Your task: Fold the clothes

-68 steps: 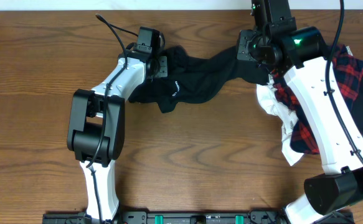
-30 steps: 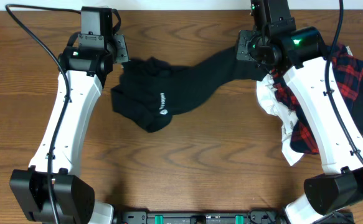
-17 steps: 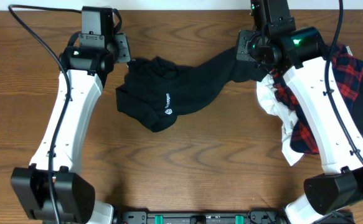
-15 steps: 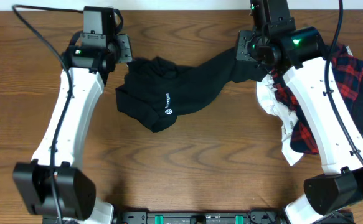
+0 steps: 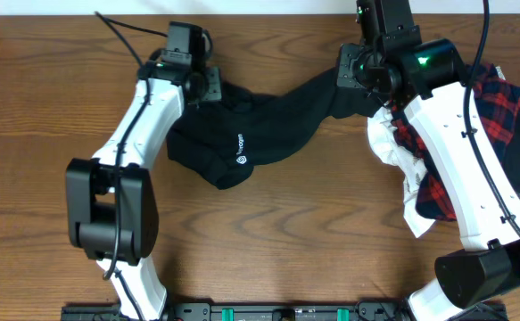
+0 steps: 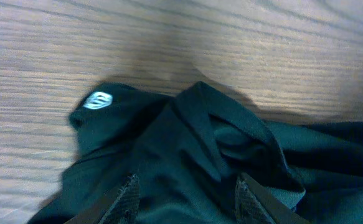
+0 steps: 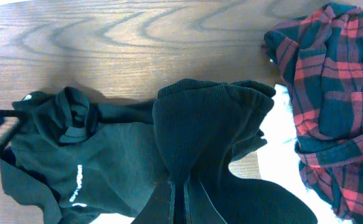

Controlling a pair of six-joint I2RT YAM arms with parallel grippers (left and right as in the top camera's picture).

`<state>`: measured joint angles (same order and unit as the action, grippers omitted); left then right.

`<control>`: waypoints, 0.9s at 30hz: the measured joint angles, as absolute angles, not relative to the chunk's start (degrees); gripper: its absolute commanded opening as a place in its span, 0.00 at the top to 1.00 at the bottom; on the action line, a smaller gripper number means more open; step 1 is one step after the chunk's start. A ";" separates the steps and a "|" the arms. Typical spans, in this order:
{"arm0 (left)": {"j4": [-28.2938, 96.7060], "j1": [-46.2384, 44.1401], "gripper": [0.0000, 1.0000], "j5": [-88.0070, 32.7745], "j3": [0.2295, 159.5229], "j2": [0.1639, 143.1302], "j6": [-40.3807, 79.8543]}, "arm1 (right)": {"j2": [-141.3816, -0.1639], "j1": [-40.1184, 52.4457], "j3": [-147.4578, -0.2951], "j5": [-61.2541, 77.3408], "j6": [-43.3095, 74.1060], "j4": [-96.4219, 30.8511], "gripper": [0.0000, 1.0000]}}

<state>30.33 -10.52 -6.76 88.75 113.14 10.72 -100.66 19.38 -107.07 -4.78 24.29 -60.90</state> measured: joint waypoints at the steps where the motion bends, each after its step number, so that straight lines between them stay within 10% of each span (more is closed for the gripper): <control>1: 30.13 -10.70 0.50 -6.90 88.75 113.84 10.72 | -100.66 19.38 -107.07 -4.78 24.29 -60.93 0.99; 27: 27.33 -10.61 0.50 -6.87 88.75 119.87 10.72 | -100.66 19.38 -107.07 -4.78 24.29 -60.99 0.99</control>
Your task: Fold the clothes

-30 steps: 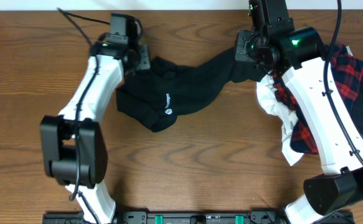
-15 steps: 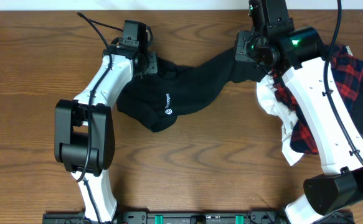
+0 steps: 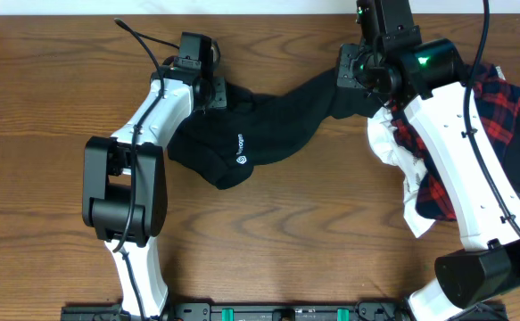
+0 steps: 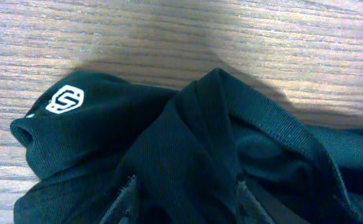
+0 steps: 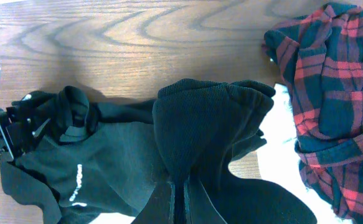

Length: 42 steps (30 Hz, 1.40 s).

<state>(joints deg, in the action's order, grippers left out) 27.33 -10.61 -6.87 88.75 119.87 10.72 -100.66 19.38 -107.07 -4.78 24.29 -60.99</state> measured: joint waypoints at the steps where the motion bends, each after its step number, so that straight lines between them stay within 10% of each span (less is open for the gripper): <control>1: 27.27 -10.61 0.50 -6.87 88.75 120.01 10.72 | -100.66 19.38 -107.07 -4.78 24.29 -60.99 0.99; 6: 27.20 -10.61 0.51 -6.87 88.75 122.02 10.72 | -100.66 19.38 -107.07 -4.78 24.29 -61.01 0.99; 15: 27.33 -10.61 0.94 -6.46 88.75 123.02 11.14 | -100.66 19.38 -107.07 -4.78 24.29 -61.01 0.99; 42: 32.86 -10.04 0.94 4.29 88.75 98.94 11.16 | -100.66 19.38 -107.07 -4.78 24.29 -60.82 0.99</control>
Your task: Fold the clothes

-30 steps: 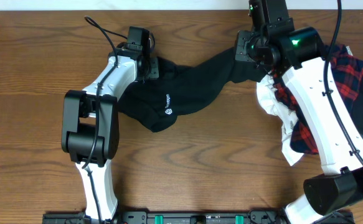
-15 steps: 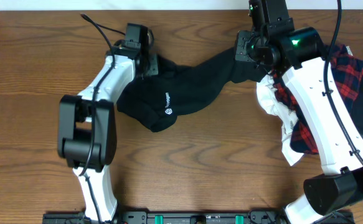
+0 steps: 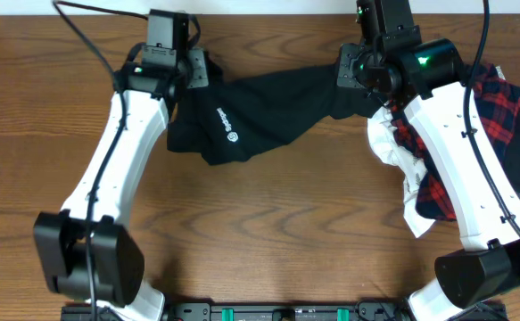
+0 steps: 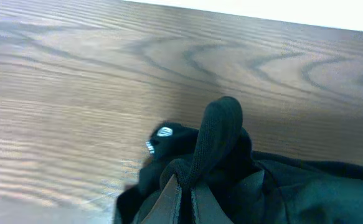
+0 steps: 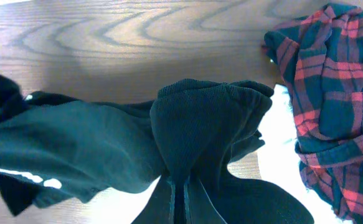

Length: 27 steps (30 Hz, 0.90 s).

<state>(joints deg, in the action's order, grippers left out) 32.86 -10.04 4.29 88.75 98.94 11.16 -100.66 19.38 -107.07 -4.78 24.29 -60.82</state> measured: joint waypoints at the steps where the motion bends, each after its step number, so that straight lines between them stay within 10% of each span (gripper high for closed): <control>1: 33.34 -9.69 0.94 4.67 88.75 98.24 11.16 | -100.66 19.38 -107.07 -4.78 24.29 -60.84 0.99; 27: 35.44 -0.58 0.94 6.02 88.75 71.70 11.16 | -93.03 19.77 -107.07 -4.78 25.04 -67.59 0.99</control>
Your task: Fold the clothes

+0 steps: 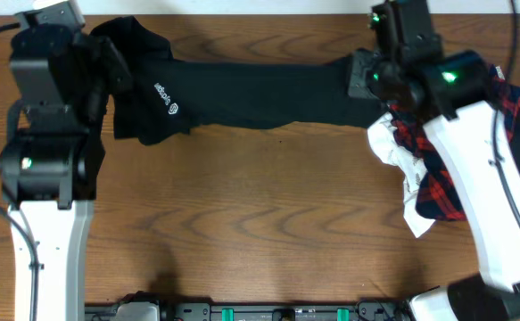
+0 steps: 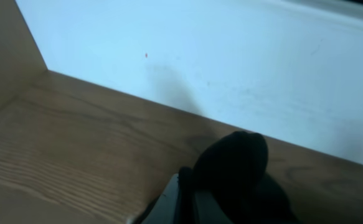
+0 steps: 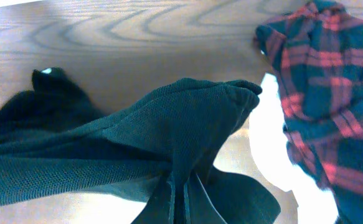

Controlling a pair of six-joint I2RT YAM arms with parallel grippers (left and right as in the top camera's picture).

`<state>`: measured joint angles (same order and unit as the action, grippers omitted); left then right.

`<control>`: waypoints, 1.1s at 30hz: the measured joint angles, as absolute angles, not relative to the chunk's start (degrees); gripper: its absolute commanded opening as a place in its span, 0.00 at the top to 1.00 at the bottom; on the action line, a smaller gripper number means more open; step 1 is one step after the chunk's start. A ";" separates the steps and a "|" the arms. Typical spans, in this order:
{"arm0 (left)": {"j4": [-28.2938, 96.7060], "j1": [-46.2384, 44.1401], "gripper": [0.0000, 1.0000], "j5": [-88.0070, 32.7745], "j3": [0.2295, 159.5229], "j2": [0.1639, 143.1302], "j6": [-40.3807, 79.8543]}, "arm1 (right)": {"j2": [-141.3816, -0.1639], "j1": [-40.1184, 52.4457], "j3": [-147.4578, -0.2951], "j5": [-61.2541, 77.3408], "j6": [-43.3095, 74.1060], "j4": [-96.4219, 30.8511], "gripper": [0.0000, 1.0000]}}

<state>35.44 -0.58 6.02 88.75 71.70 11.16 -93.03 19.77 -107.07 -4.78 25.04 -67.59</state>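
A black shirt (image 1: 251, 89) with a small white logo (image 1: 166, 98) hangs stretched in a band across the far side of the table. My left gripper (image 1: 108, 53) is shut on its left end, a dark bunch (image 2: 231, 168) in the left wrist view. At the other end my right gripper (image 1: 359, 82) is shut on a fold of the shirt (image 3: 187, 130), which fans out from the fingers (image 3: 182, 199). Both ends are lifted off the wood.
A red and black plaid shirt (image 1: 496, 107) lies piled on a white garment (image 1: 402, 165) at the right edge, under my right arm. A pale wall (image 2: 231, 56) stands behind the table's far left corner. The wooden table top (image 1: 260, 223) runs to the front.
My left gripper has moved far left and up with the shirt's end. The shirt, bunched and sagging before, is now pulled out into a long taut band. The right gripper has shifted slightly right.
At first the black shirt lay crumpled, my right gripper shut on one end and my left open over the other. The left then stood lower in the folds, then shut on a bunch. Now the shirt is stretched between both grippers.
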 measured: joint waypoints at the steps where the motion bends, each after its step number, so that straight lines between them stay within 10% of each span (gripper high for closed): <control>1: 35.97 -0.60 0.94 6.02 88.75 70.83 11.14 | -91.77 19.88 -107.07 -4.71 25.23 -68.90 0.99; 17: 46.13 -0.58 0.94 6.44 88.75 57.32 11.16 | -83.02 23.73 -107.07 -4.54 29.56 -89.43 0.99; 33: 51.31 -0.58 0.92 -4.16 88.79 58.33 15.53 | -83.00 25.43 -107.07 -5.02 30.13 -84.07 0.99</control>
<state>51.31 -0.58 -4.16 88.79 58.33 15.53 -83.00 25.43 -107.07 -5.02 30.13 -84.07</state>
